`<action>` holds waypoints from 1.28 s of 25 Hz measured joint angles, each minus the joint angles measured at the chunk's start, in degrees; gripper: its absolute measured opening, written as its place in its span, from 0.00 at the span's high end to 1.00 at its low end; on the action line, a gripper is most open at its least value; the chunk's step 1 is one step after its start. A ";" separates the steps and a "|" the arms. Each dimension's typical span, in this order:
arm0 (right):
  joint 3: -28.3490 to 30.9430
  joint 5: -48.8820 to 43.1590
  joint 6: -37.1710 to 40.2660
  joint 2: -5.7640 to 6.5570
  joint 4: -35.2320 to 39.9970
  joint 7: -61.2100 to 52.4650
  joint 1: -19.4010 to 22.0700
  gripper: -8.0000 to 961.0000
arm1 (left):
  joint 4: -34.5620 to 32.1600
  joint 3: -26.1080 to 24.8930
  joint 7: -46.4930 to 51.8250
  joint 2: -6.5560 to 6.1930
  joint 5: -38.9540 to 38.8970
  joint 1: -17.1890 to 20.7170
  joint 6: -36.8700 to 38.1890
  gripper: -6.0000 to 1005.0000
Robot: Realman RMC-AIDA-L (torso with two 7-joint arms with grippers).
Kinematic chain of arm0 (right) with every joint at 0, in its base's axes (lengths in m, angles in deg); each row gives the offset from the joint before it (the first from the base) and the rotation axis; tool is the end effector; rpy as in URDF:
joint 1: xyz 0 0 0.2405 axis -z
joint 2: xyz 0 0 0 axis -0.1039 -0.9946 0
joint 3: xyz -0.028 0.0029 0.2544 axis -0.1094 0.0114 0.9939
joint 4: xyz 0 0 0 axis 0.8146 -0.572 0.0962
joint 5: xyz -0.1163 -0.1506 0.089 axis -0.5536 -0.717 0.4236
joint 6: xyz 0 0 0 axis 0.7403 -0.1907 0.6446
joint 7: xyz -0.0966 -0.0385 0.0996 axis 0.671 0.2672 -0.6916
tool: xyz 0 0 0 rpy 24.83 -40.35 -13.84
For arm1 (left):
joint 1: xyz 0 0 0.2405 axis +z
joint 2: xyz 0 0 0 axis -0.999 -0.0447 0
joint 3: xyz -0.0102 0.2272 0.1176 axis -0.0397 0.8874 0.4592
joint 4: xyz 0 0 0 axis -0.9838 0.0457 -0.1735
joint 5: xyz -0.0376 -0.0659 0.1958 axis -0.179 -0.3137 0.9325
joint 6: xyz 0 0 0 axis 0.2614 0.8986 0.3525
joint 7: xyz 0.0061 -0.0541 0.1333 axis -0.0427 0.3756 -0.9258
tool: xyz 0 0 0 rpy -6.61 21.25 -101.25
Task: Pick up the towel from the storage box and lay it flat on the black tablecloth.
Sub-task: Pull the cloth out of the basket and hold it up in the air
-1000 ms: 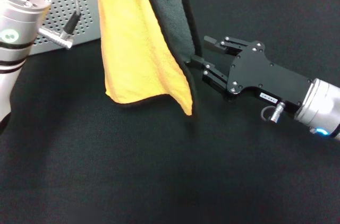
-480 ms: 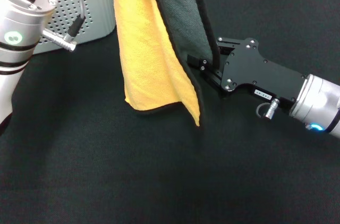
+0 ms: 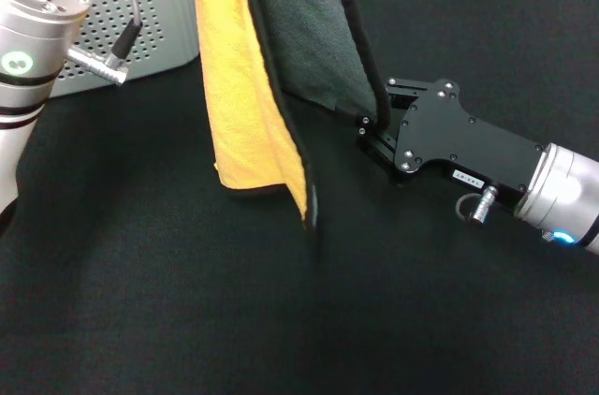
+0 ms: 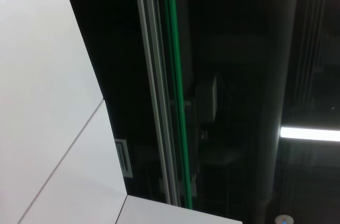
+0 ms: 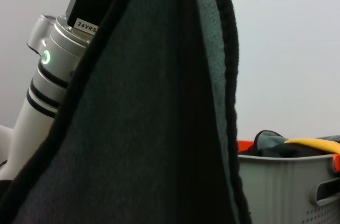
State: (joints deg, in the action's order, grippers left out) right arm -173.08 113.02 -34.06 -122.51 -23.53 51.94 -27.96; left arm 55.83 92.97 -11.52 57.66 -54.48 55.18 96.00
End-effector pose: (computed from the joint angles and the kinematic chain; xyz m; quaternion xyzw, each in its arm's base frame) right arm 0.1864 0.3088 -0.0723 -0.8867 0.0493 0.3996 0.2273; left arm -0.1456 0.3163 0.0489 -0.6404 -0.1087 -0.7588 0.0479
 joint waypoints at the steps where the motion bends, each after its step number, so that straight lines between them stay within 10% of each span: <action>1: 0.01 0.01 -0.58 0.01 0.00 -0.01 0.18 0.76 | 0.01 -0.01 -0.09 0.00 -0.22 0.00 -0.07 1.00; 32: 0.18 0.13 -4.82 0.00 -1.84 -0.22 0.86 0.79 | 0.27 0.30 -1.47 0.09 -0.35 0.00 -0.24 1.00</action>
State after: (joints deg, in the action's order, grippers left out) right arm -172.90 113.15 -38.88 -122.50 -25.37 51.71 -27.10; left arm 56.10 93.26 -12.98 57.74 -54.83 55.18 95.76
